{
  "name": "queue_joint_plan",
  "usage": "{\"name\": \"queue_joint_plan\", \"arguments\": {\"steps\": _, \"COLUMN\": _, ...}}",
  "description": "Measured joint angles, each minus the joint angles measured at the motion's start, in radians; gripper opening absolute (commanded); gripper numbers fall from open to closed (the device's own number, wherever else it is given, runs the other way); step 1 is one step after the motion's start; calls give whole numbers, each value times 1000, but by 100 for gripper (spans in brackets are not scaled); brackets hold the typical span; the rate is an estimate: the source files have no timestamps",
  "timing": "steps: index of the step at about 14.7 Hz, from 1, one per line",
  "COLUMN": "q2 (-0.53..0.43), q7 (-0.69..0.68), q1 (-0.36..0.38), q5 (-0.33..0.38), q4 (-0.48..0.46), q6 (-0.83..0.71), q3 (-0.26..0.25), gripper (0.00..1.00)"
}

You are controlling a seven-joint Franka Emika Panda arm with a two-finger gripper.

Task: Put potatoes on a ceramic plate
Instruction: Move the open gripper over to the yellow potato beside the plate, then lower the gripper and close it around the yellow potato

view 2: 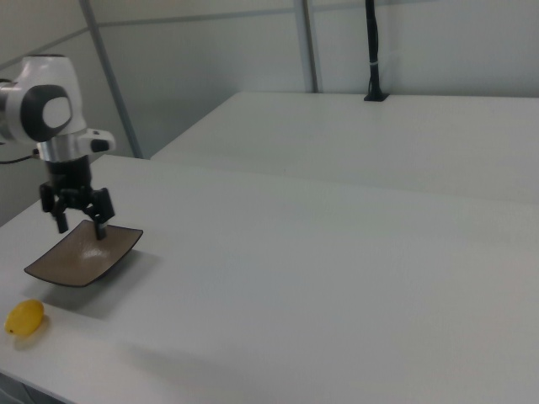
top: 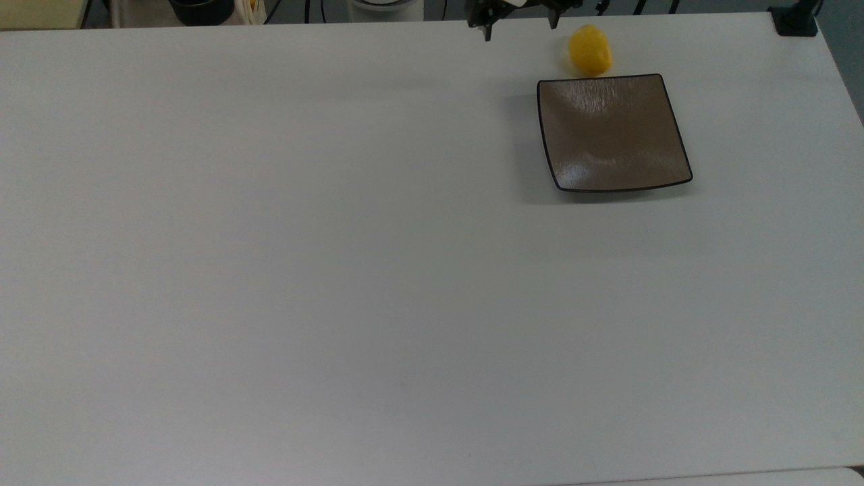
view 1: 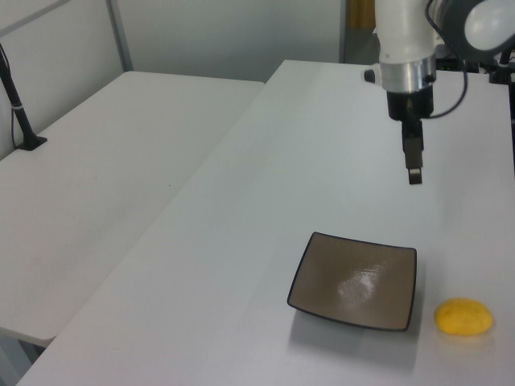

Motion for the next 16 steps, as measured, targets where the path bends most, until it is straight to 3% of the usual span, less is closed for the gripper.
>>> {"name": "queue_joint_plan", "arguments": {"steps": 3, "q2": -2, "q7": 40, "q1": 5, "q5": 1, "q4": -18, "q6": 7, "q3": 117, "gripper": 100}}
{"name": "queue_joint_plan", "arguments": {"steps": 8, "q2": 4, "q7": 125, "q1": 62, "q5": 2, "q4": -115, "q6": 159, "q3": 215, "gripper": 100}}
{"name": "queue_joint_plan", "arguments": {"steps": 16, "q2": 110, "q7": 147, "q1": 138, "q5": 2, "q4": -195, "q6": 315, "q3": 227, "gripper": 100}}
